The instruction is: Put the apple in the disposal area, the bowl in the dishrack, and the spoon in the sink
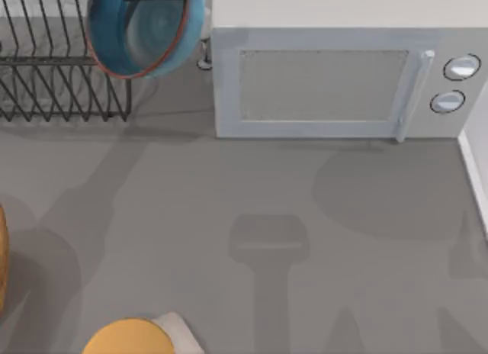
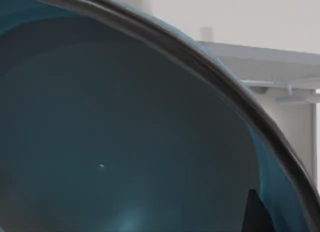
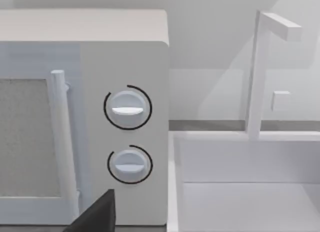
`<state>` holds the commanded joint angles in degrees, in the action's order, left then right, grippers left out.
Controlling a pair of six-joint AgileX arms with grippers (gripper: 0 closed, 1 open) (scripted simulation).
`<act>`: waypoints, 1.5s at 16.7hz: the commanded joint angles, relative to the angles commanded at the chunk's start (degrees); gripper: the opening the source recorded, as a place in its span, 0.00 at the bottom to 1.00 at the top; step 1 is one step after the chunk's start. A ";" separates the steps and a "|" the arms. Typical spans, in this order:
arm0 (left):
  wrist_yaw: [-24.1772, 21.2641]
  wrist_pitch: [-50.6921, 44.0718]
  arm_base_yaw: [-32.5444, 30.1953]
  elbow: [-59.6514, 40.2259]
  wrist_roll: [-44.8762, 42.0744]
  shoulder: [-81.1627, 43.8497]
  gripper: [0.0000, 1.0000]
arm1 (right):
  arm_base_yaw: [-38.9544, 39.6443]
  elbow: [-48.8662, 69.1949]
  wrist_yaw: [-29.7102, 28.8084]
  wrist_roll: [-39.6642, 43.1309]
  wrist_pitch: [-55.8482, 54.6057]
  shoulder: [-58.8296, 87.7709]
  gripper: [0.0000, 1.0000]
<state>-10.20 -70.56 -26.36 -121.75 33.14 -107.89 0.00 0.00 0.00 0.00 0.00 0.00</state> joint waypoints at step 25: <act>-1.53 57.60 36.52 57.81 -33.89 56.57 0.00 | 0.00 0.00 0.00 0.00 0.00 0.00 1.00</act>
<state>-11.73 -12.96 10.16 -63.94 -0.75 -51.31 0.00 0.00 0.00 0.00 0.00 0.00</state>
